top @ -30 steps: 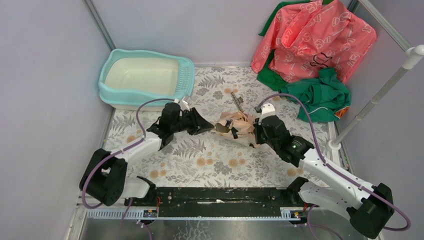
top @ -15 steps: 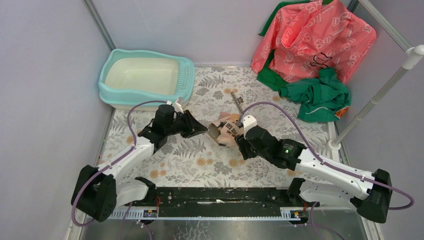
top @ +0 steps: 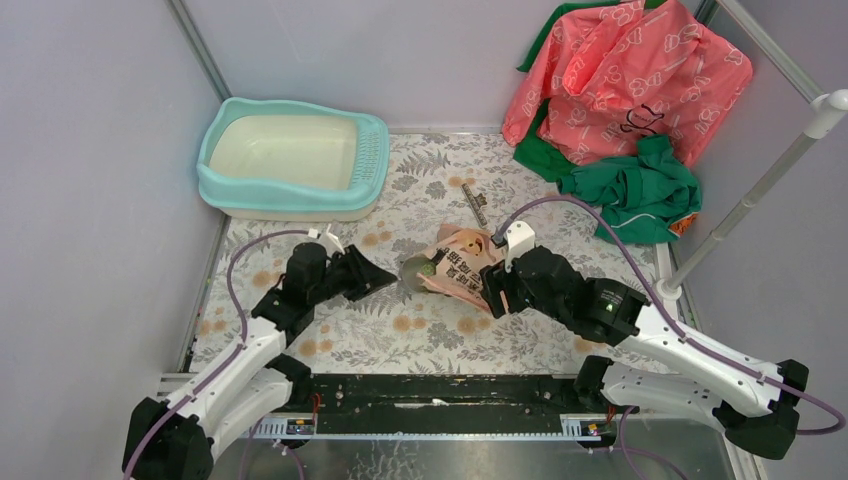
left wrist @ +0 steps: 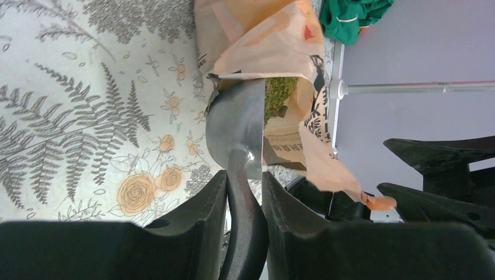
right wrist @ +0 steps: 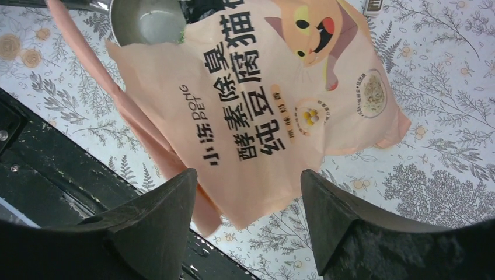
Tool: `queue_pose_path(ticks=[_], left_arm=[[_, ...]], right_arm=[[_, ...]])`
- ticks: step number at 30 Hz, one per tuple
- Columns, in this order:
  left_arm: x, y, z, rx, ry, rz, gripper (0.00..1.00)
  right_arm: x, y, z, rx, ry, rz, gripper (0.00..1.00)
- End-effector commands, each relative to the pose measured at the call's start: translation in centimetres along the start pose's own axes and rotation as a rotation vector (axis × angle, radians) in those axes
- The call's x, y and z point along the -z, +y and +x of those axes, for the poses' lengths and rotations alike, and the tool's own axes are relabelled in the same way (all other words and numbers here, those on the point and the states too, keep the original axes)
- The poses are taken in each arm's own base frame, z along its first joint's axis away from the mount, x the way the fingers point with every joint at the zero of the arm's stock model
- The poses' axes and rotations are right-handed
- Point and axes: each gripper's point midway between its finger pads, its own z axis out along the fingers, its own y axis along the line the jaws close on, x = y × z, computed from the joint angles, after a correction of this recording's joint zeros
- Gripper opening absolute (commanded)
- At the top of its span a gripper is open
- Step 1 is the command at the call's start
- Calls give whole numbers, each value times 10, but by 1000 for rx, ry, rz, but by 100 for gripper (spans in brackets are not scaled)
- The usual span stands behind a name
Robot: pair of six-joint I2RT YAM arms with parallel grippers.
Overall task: Fill the litter box with clean litter
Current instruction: 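Scoop the cat litter from the cat litter bag.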
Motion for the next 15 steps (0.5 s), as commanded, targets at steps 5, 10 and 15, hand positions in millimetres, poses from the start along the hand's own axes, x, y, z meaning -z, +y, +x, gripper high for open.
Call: queue_pose_path(ticks=[5,10,15], left_arm=[[7,17,4,56,-96,45,2],[8,32,15,135,-140,94,3],[2,34,17,158,-164,183,3]], right_arm=[[7,-5,-16,-5,-36,39,74],[5,-5,-19,-4,-44,43,74],[4,-5,-19,-7,-47,48,74]])
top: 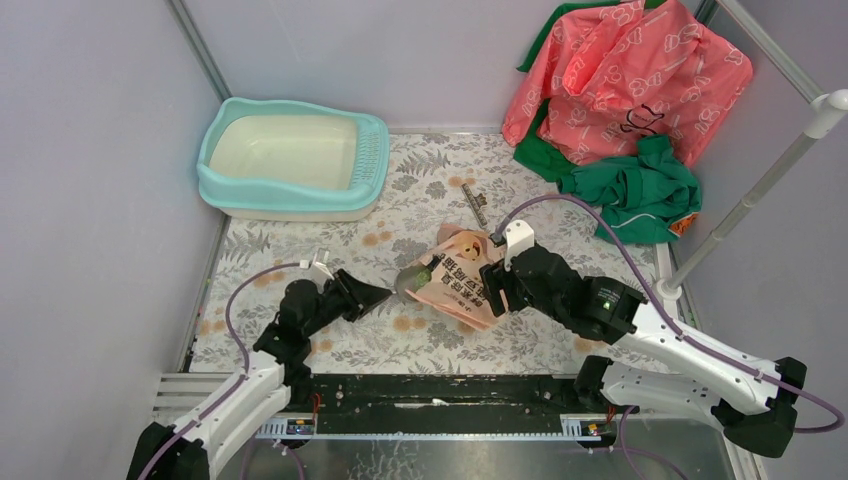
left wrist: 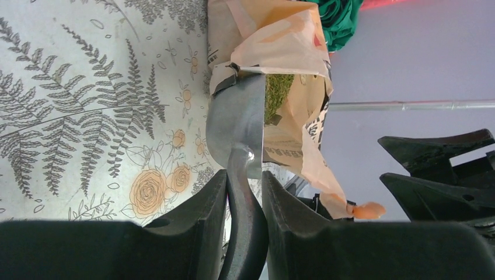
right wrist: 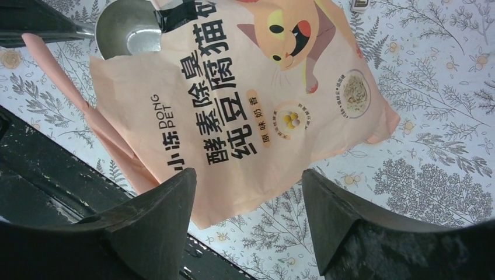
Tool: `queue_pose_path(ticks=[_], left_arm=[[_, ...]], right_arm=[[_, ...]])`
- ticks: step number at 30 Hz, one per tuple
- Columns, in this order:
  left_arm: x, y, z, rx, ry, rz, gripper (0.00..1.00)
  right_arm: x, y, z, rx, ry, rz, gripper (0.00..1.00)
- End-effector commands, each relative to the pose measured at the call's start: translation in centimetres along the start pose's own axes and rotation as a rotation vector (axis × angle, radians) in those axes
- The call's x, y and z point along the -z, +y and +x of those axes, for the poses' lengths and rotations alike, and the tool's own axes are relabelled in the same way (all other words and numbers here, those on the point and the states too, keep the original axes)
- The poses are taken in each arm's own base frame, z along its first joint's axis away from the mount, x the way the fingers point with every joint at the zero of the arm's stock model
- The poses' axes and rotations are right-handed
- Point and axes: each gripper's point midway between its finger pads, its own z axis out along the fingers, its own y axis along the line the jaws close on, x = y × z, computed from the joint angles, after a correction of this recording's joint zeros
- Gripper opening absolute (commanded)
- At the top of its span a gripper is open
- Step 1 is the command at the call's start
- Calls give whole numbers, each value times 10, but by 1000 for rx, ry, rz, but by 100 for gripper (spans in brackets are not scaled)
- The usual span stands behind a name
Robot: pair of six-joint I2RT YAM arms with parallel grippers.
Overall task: Fill the litter box with clean litter
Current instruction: 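Scoop the cat litter from the cat litter bag.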
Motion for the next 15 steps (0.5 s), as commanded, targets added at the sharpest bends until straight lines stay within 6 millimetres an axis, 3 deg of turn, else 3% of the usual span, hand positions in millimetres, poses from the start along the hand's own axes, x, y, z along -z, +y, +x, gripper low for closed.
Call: queue_pose_path(ticks=[1,5,10,15], left_arm=[[-7,-6,-8,30,-53,95,3],[-19,-4,-10,21,-47,107,3],[-39,-8,-14,3,-21,137,3],[-62,-5,-13,20,8,159,2]], right_arm=[[5,0,-20,-18,-65,10,74],[1,-4,-16,-20,-73,34,76],[-4,-18,-12,-31,-94,103,86],[-22,-41,-7,-164,-53,93,87]])
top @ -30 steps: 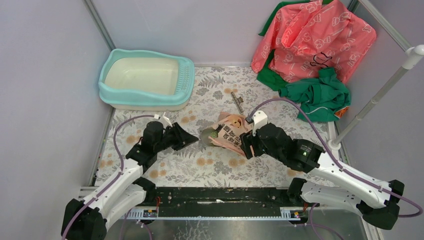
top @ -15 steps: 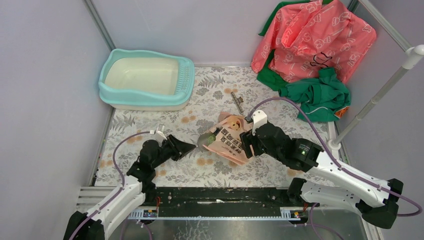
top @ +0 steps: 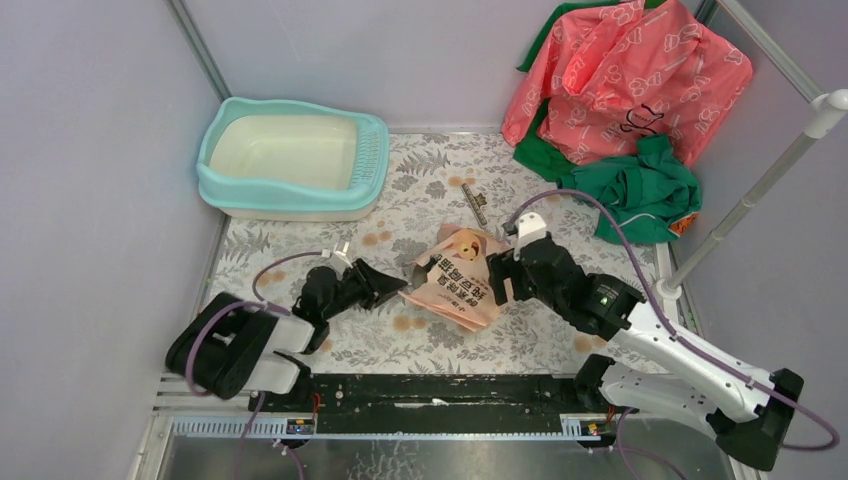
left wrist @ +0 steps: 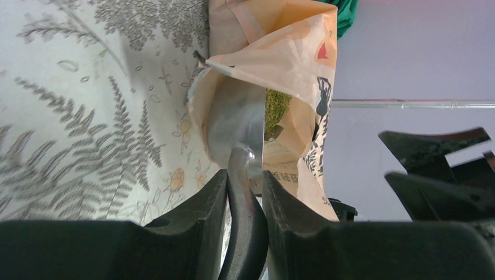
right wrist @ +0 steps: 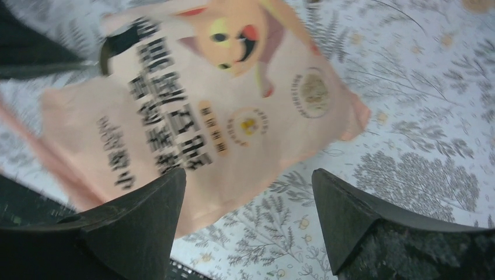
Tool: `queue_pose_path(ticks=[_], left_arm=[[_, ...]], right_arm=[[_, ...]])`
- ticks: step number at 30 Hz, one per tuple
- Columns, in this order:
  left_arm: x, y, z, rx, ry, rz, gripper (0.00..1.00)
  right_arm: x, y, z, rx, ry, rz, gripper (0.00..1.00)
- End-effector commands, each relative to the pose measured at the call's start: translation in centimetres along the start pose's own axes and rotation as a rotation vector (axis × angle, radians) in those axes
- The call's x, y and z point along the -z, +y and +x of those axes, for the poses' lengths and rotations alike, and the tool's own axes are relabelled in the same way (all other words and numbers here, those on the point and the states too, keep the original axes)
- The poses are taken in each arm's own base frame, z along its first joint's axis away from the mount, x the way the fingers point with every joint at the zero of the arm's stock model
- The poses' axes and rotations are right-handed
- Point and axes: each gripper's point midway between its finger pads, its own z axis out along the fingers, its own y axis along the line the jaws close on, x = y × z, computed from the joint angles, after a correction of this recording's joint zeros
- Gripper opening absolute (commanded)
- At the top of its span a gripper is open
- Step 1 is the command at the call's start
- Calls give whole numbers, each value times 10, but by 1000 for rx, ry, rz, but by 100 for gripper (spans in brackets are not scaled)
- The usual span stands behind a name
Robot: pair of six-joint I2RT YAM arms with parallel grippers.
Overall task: Fill the litter box with clean litter
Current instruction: 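Scoop the cat litter from the cat litter bag.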
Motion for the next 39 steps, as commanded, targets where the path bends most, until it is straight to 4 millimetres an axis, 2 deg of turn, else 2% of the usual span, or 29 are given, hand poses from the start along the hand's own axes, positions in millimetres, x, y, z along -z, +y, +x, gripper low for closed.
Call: queue_pose_path(ticks=[1,8,14,22,24,27,29,31,39], left_arm=[[-21,-21,-8,-46,-17,111,2],[-69,-21,1,-40,11,133,1],[-110,-18,-1,-72,4,116,0],[-168,-36,0,-138,21,132,0],[-184,-46,-2,-147,20,159,0],[-202,-48,-2,-150,25,174,0],[-207,-51,-3,-143,32,187,0],[-206,-45,-3,-133,50,145,0],[-162,-35,-13,-151,84,-15,1]], right_arm=[[-17,-23,-10,-151,-24,5,86],[-27,-52,-19,-258,-39,53,86],[-30,-69,-16,-310,-44,81,86],[-28,-79,-19,-338,-69,110,85],[-27,-80,-20,-340,-73,112,85],[-26,-84,-20,-341,-75,123,85],[-25,-85,-20,-343,-79,126,85],[-24,-85,-21,-344,-81,126,85],[-27,-79,-18,-354,-73,96,85]])
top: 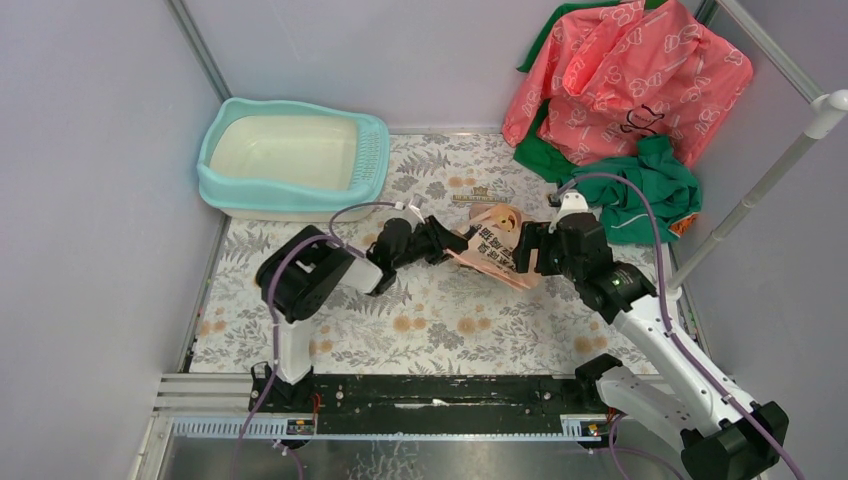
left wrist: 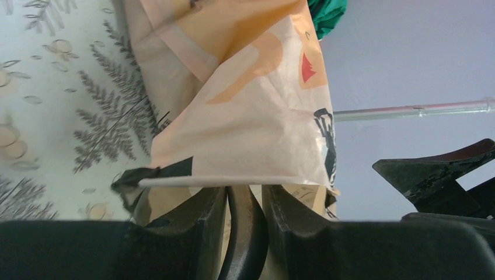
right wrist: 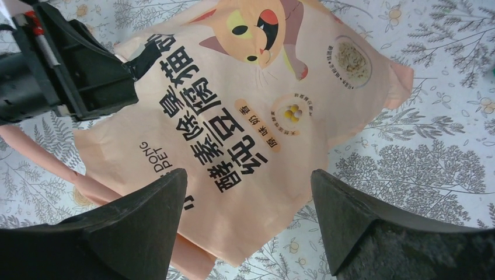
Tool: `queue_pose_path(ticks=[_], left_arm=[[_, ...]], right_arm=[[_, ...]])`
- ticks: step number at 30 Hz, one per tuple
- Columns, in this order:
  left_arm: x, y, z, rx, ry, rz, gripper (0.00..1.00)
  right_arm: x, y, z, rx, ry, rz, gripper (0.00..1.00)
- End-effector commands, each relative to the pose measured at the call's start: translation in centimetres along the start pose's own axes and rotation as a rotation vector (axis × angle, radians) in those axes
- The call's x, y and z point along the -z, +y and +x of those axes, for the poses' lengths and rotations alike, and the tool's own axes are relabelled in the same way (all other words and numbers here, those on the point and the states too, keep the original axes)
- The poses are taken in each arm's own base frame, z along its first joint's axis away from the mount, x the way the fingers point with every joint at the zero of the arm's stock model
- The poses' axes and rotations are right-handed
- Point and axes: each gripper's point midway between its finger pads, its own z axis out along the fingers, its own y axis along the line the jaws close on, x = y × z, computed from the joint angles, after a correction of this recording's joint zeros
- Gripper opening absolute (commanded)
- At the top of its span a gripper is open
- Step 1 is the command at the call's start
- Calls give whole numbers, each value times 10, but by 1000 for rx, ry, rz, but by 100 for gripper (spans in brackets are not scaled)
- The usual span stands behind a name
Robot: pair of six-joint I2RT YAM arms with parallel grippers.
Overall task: Fill the litter box with clean litter
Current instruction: 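Scoop the cat litter from the cat litter bag.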
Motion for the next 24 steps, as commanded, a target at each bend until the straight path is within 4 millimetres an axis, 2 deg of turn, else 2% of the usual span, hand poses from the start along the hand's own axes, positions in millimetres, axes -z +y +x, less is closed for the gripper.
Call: queue_pose_path(ticks=[1,5,10,24], left_arm=[[23,21,-7,-31,20,-158,2],[42,21,-3,-39,43,-216,2],[65,14,-4,-16,34,-199,2],[123,31,3,97,-27,-133,1]], right_arm=[[-2,9,-6,-25,-28,-49,85],[-4,12,-7,-27,-25,-62,85],[-5,16,-8,-27,-22,-81,84],[-7,19,-7,-19,-15,-100,84]])
